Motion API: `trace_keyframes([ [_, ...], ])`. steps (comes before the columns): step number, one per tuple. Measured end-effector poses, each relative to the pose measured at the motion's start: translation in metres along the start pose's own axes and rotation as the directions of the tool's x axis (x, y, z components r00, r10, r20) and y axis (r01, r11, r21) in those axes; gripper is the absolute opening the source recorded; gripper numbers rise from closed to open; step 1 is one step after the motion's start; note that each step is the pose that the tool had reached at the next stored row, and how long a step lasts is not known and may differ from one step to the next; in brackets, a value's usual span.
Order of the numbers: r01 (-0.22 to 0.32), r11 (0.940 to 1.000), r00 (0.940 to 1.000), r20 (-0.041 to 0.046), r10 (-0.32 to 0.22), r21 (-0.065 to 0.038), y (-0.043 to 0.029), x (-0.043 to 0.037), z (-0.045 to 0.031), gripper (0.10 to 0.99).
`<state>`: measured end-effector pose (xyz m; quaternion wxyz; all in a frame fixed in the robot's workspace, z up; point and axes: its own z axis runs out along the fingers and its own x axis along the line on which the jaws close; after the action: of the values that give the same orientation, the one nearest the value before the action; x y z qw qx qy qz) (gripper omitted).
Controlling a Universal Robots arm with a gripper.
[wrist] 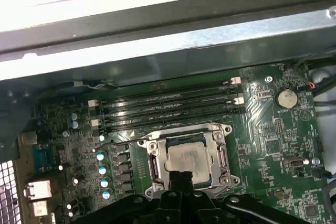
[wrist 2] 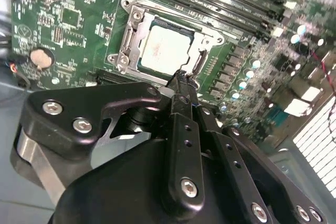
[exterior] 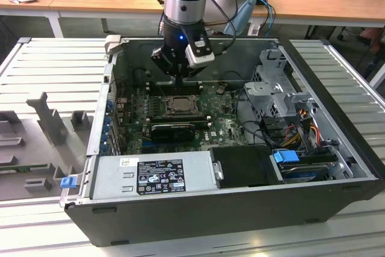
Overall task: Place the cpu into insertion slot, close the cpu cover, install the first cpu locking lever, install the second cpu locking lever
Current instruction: 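Install the first cpu locking lever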
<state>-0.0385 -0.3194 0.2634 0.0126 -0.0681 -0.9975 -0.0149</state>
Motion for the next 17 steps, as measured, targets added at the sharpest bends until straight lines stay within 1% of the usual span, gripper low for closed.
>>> trace_keyframes([
  [1, 0.025, 0.9997, 0.9997, 0.0005, -0.025, 0.0, 0.0, 0.0003, 0.0002, 0.106],
  [3, 0.03, 0.9996, 0.9996, 0.0005, -0.03, 0.0, -0.0006, 0.004, 0.0004, 0.106],
  [4, 0.031, 0.9995, 0.9995, 0.0012, -0.031, 0.0, -0.0011, 0.0073, 0.0005, 0.106],
  [7, 0.031, 0.9995, 0.9995, 0.0046, -0.031, -0.001, -0.0023, 0.016, 0.0007, 0.106],
  [8, 0.032, 0.9995, 0.9995, 0.0057, -0.032, -0.001, -0.0025, 0.0174, 0.0007, 0.106],
  [10, 0.042, 0.9991, 0.9991, 0.0071, -0.042, -0.001, -0.0026, 0.0186, 0.0008, 0.106],
  [11, 0.073, 0.9973, 0.9973, 0.007, -0.073, 0.0, -0.0027, 0.0186, 0.0008, 0.106],
  [14, 0.119, 0.9928, 0.9928, 0.0106, -0.119, 0.001, -0.0027, 0.0188, 0.001, 0.106],
  [17, 0.122, 0.9925, 0.9923, 0.0175, -0.122, 0.001, -0.0035, 0.0243, 0.0018, 0.106],
])
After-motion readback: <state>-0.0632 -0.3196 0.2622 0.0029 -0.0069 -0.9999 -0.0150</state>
